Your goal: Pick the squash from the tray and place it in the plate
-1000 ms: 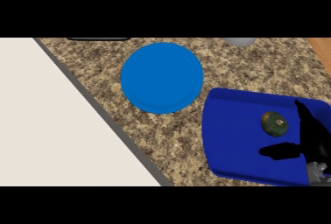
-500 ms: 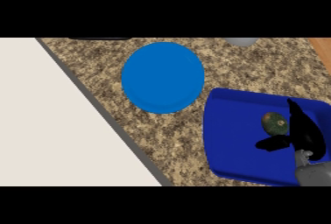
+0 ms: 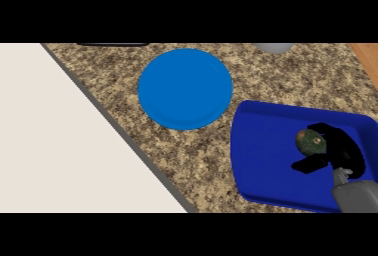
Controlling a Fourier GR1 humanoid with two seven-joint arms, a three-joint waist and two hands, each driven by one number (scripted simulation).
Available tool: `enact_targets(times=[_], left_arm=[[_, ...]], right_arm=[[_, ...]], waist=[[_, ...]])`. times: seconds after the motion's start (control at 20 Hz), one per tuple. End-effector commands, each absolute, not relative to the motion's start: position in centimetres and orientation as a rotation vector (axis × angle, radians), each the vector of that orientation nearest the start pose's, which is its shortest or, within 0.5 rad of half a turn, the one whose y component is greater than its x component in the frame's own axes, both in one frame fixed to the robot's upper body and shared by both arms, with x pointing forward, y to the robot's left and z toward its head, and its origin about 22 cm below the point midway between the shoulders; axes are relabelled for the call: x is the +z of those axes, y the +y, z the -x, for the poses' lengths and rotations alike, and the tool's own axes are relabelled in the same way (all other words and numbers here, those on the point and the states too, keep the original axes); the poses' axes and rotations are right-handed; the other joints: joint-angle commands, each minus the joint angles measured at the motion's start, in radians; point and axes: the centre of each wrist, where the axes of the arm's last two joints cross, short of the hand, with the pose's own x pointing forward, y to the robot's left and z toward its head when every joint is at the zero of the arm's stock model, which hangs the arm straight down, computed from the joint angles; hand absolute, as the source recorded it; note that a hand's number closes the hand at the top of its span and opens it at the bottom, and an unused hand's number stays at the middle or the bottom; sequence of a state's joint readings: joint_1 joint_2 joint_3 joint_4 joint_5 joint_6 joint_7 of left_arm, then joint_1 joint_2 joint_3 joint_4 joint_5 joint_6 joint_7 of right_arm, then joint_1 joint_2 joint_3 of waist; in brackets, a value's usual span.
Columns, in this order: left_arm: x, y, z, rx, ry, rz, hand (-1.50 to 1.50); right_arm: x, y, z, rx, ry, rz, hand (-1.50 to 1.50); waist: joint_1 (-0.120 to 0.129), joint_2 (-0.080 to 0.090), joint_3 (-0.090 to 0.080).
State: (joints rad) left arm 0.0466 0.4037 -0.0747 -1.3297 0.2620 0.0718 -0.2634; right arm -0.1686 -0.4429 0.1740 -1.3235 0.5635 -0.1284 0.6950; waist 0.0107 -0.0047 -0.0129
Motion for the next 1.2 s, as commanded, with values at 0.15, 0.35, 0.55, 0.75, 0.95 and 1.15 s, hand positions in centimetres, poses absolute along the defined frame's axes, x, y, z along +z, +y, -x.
enact_targets(times=[0.15,0.35,0.55,0.75,0.95,1.15], left_arm=[[-2.8,30.3,-24.9,-0.152,-1.531,-0.165,0.0],[-1.9,29.3,-25.5,-0.123,-1.536,-0.165,0.0],[-3.5,29.3,-24.9,-0.142,-1.546,-0.159,0.0],[-3.1,30.3,-24.2,-0.16,-1.555,-0.129,0.0],[-1.8,31.4,-24.2,-0.143,-1.546,-0.145,0.0],[-1.9,29.6,-25.6,-0.156,-1.547,-0.147,0.0]], right_arm=[[0.9,-29.1,-29.6,0.561,-0.87,0.908,1.5],[-1.3,-30.6,-29.0,0.571,-0.903,0.969,1.5],[1.4,-30.2,-30.8,0.667,-1.03,1.085,1.5],[4.6,-33.0,-32.5,0.961,-1.215,0.934,1.5],[5.3,-35.1,-33.4,1.048,-1.381,0.834,1.5],[8.4,-35.6,-35.0,1.062,-1.506,0.826,1.5]], waist=[[-0.011,0.006,0.013],[-0.012,0.007,0.014],[-0.01,0.01,0.013],[0.007,0.018,0.016],[0.01,0.013,0.017],[-0.008,0.01,0.014]])
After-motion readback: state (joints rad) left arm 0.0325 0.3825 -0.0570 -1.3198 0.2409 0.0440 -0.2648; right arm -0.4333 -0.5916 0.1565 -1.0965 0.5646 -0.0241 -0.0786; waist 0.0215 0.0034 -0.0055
